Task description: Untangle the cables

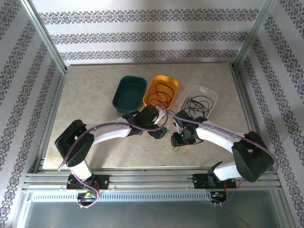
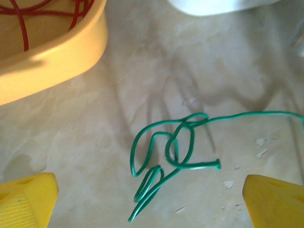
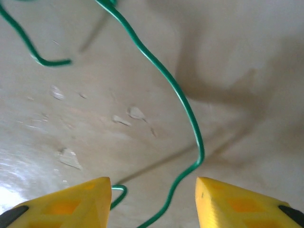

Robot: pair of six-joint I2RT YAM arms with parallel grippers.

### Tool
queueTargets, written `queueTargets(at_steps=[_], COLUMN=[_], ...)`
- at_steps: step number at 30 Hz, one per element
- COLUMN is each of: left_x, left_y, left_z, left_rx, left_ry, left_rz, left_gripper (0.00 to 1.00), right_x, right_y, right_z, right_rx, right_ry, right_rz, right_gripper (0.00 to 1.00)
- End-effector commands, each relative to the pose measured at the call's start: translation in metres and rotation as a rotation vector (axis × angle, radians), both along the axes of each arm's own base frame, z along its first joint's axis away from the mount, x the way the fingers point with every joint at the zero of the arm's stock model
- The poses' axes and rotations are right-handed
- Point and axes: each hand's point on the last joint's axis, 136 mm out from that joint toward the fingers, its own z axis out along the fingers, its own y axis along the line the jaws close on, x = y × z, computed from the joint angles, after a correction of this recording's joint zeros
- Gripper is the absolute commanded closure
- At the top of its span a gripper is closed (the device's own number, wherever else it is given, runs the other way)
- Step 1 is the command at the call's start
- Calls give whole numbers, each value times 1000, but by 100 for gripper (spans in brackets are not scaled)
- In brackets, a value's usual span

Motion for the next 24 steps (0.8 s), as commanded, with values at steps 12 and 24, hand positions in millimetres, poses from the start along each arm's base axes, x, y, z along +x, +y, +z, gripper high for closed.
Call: queueTargets(at_steps=[12, 24], left_x=[-3, 4], left_y=[-13, -9], left_z=[-33, -10], left_rx=[10, -157], left_ry=[12, 29], left_rz=[-103, -54], left_gripper=[14, 10], right_x=[-10, 31], right_y=[-14, -30], right_z=[-26, 24], right_rx=[-111, -116], right_ry=[66, -183], right_rz=[-64, -144], right_gripper=[79, 100])
